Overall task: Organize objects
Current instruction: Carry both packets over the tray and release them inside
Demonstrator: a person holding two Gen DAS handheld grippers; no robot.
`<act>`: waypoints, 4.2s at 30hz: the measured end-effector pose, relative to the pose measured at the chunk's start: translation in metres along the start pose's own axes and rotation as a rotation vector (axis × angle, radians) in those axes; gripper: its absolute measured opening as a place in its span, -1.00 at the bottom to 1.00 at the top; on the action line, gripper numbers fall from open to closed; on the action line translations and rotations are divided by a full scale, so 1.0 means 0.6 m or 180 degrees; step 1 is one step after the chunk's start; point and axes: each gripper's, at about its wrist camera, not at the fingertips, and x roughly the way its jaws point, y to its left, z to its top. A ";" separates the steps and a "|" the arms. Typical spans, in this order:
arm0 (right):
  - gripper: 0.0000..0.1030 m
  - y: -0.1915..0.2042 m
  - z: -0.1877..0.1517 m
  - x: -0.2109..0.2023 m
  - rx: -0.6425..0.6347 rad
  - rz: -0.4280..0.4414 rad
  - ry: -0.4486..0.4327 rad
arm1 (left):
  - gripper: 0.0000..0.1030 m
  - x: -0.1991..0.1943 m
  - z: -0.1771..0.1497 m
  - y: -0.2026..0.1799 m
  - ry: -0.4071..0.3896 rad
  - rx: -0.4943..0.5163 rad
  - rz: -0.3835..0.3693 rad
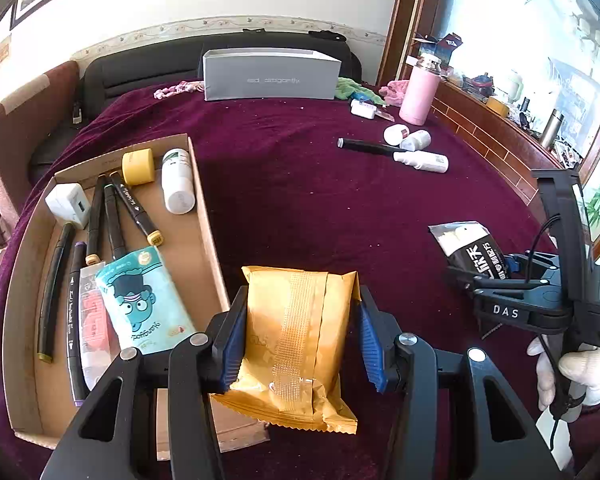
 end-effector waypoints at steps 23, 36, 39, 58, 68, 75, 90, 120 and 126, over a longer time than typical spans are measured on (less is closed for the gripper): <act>-0.23 0.040 0.015 -0.075 -0.0004 0.0672 -0.0237 | -0.15 -0.047 -0.007 0.062 -0.0148 -0.0205 0.0123; -0.23 0.114 0.055 -0.120 -0.0237 0.1077 -0.0338 | -0.15 -0.110 -0.011 0.196 -0.0378 -0.0703 0.0434; -0.23 0.144 0.065 -0.124 -0.0319 0.1195 -0.0329 | -0.15 -0.118 -0.013 0.214 -0.0392 -0.0749 0.0473; -0.22 0.330 0.139 -0.123 -0.0769 0.1650 -0.0222 | -0.15 -0.118 0.029 0.308 -0.0412 -0.0792 0.0685; -0.22 0.386 0.196 -0.057 -0.0673 0.1834 0.0147 | -0.15 -0.045 0.047 0.355 -0.0124 -0.0763 0.0788; -0.22 0.414 0.171 0.001 -0.0713 0.1796 0.0406 | -0.15 -0.005 0.044 0.364 0.0042 -0.0758 0.0777; -0.22 0.413 0.203 0.062 -0.0781 0.1135 0.0204 | -0.14 0.027 0.060 0.374 0.0193 -0.0743 0.0835; 0.22 0.398 0.217 0.062 -0.0671 0.0928 -0.0035 | 0.20 -0.009 0.064 0.380 0.0106 -0.1027 0.0609; 0.22 0.380 0.217 0.038 -0.0580 0.0996 -0.0120 | 0.21 -0.052 0.061 0.381 -0.0011 -0.1100 0.0632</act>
